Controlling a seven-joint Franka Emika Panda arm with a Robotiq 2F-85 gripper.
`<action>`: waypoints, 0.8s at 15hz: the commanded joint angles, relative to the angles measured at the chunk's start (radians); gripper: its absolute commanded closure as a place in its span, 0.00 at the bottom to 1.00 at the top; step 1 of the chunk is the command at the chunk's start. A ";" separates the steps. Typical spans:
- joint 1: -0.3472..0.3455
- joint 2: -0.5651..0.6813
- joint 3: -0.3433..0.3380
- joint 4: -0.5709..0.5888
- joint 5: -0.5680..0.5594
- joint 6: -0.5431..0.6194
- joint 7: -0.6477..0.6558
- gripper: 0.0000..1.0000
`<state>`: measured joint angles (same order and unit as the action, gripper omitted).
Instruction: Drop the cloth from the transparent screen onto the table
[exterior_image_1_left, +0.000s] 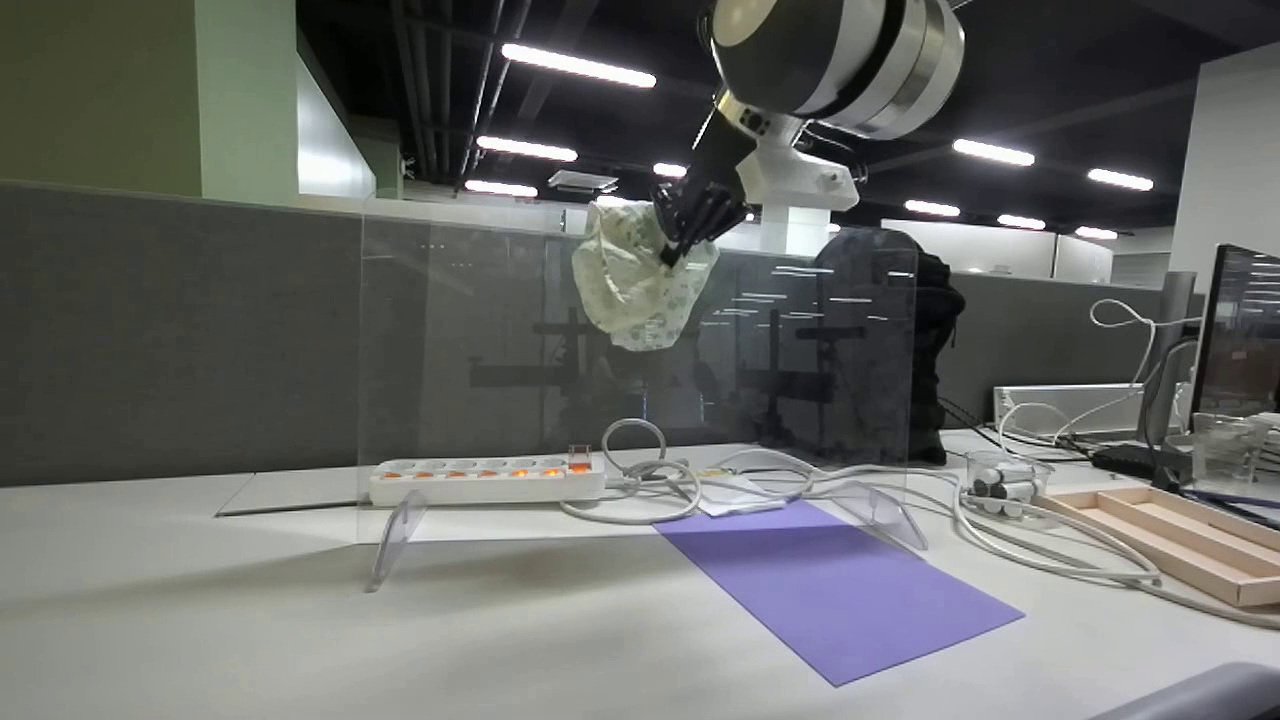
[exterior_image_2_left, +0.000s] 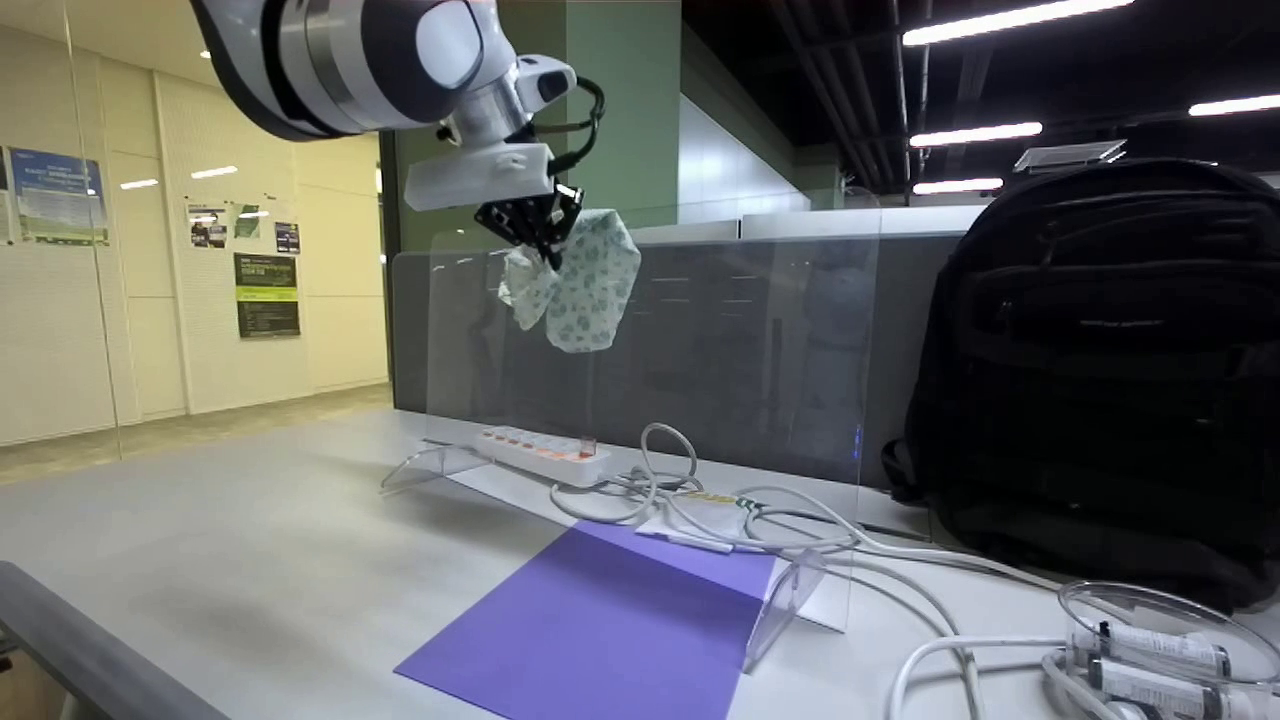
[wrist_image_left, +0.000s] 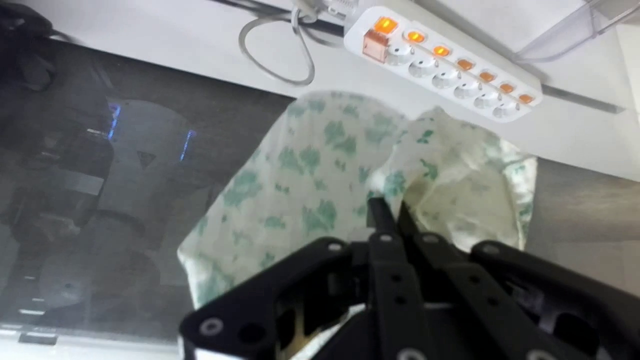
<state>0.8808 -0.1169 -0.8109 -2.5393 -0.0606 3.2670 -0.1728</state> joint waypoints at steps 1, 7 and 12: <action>0.060 -0.088 -0.043 -0.073 -0.004 -0.082 -0.035 0.99; 0.109 -0.130 -0.086 -0.160 0.007 -0.173 -0.089 0.99; 0.126 -0.145 -0.117 -0.189 0.012 -0.200 -0.115 0.99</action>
<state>0.9857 -0.2192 -0.8985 -2.7104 -0.0577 3.0904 -0.2587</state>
